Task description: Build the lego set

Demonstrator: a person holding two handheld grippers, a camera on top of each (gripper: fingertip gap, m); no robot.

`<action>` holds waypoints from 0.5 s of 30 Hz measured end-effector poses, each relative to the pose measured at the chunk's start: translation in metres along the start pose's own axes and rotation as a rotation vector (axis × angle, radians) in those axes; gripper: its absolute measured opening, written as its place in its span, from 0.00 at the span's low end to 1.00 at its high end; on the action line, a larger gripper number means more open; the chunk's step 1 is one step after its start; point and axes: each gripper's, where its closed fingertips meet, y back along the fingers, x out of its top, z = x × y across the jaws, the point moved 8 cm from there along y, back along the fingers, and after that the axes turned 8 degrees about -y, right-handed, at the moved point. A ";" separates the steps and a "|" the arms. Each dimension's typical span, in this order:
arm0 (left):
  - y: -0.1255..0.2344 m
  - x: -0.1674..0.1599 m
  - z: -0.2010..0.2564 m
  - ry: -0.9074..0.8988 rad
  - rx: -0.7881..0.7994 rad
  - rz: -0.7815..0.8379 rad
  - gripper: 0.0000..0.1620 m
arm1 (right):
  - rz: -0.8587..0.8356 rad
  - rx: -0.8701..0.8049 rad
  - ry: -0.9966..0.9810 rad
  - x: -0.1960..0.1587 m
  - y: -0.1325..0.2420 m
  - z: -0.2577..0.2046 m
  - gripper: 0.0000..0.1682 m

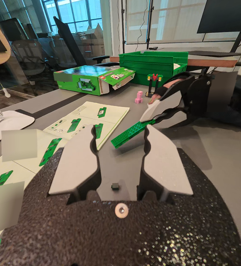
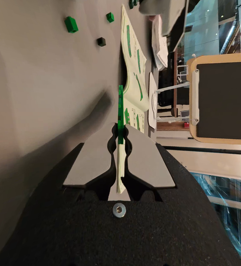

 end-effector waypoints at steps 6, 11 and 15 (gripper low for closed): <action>-0.007 -0.006 0.007 0.014 -0.058 -0.116 0.42 | 0.197 0.128 -0.294 0.015 0.007 0.007 0.04; -0.009 0.002 0.013 0.394 -0.310 -0.041 0.50 | 0.455 0.326 -0.603 0.026 0.018 0.017 0.04; -0.005 0.000 0.012 0.235 -0.275 -0.078 0.44 | 0.496 0.349 -0.670 0.023 0.018 0.020 0.03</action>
